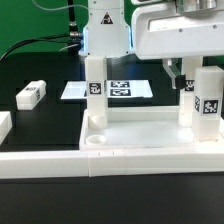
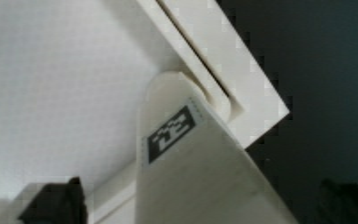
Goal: Assemble desk
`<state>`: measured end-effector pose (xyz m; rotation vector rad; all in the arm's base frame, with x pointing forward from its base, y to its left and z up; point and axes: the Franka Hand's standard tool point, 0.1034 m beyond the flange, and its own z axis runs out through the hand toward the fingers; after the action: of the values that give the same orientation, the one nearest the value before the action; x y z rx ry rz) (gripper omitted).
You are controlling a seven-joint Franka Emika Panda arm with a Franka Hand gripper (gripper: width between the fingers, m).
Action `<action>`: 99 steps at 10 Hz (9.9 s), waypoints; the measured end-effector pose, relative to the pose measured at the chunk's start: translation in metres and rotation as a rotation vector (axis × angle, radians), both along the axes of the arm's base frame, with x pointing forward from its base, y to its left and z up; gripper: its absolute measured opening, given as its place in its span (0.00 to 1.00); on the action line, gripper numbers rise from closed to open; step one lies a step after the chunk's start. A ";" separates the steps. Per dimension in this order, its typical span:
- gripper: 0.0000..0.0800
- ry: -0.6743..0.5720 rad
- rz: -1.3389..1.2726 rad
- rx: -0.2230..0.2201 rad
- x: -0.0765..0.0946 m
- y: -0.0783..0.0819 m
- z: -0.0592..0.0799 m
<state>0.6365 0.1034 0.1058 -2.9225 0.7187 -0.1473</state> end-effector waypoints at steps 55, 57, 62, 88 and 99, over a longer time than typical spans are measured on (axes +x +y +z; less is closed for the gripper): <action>0.68 -0.075 0.174 -0.077 0.009 0.010 -0.003; 0.51 -0.070 0.107 -0.069 0.009 0.007 -0.003; 0.39 -0.037 -0.127 -0.079 0.009 -0.012 -0.004; 0.81 -0.086 0.341 -0.060 -0.046 -0.143 0.083; 0.81 0.547 0.468 0.180 -0.136 -0.242 0.013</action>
Offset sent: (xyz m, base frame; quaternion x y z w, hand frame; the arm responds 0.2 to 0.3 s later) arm 0.0000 0.0000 0.0000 0.0000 0.0000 0.0000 1.0000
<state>0.5009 -0.1391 0.1184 -2.8615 0.0645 0.7395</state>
